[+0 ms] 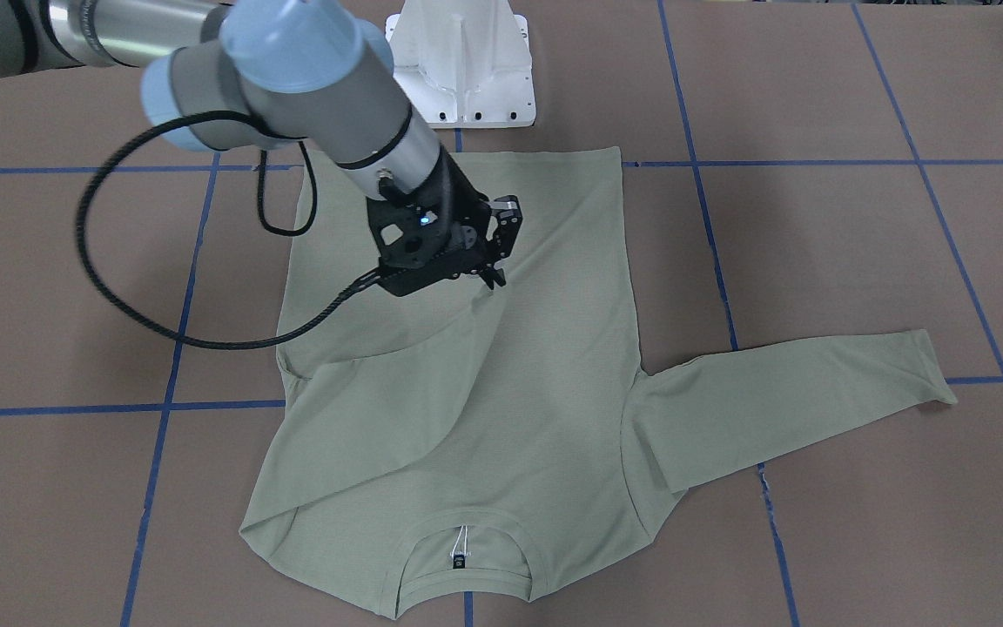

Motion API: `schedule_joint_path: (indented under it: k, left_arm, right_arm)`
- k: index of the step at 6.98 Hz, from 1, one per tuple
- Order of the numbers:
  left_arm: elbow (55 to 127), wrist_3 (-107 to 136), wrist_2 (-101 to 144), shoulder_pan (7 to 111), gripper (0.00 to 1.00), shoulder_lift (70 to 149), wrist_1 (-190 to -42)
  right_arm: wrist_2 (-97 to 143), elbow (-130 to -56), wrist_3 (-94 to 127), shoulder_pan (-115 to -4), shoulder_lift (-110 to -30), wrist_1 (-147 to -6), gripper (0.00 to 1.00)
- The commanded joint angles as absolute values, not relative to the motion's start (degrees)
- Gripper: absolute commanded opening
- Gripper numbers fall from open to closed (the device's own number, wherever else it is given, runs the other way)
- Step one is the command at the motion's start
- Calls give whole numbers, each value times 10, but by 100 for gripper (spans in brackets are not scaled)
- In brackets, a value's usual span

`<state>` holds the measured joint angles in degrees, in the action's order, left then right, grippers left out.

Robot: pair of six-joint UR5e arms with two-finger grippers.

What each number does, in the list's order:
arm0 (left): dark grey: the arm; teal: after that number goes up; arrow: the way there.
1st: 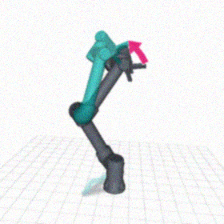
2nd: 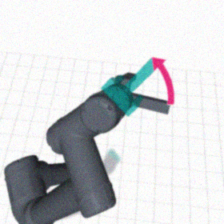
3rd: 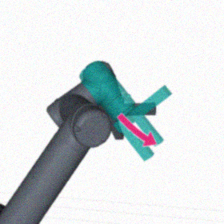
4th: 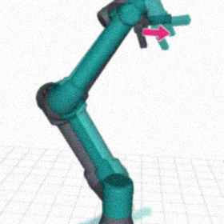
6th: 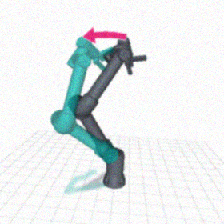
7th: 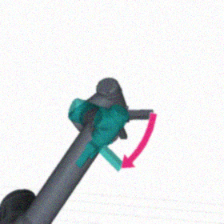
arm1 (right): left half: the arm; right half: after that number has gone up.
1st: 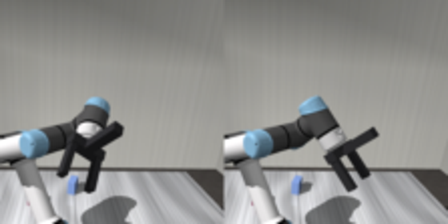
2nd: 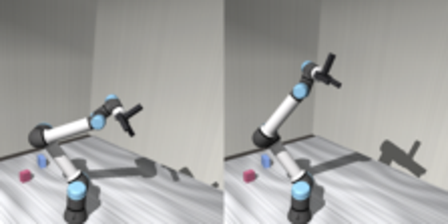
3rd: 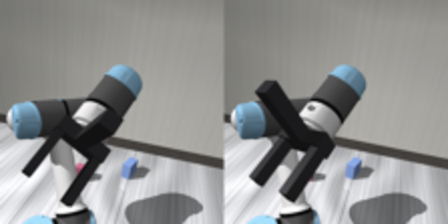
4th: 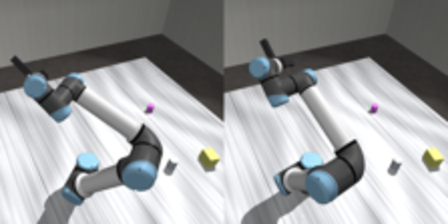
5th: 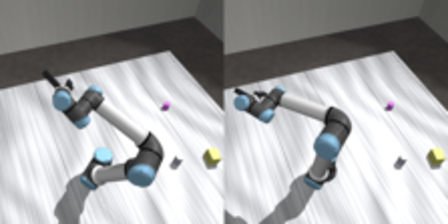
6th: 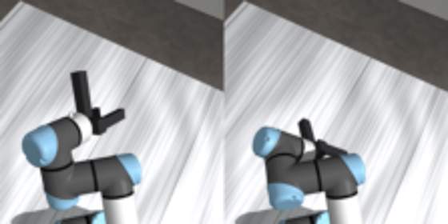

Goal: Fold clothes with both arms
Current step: 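Lift the cuff with the right gripper and carry it across the shirt body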

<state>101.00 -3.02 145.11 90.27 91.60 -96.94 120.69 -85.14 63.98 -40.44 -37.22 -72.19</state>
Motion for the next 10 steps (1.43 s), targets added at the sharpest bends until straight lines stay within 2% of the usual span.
schedule_joint_path:
  k: [1, 3, 5, 10]
  left_arm:
    - [1009, -31, 1451, 903, 100, 914, -969]
    - [1005, -31, 1451, 902, 100, 916, -969]
    - [1000, -32, 1450, 902, 100, 918, -969]
    - [988, -34, 1450, 902, 100, 920, -971]
  right_arm:
    - [1145, -779, 637, -362, -332, -719, 0]
    - [1121, -674, 637, -351, -257, -705, 0]
    - [1092, -587, 638, -352, -224, -651, 0]
    - [1044, -559, 643, -342, -214, -572, 0]
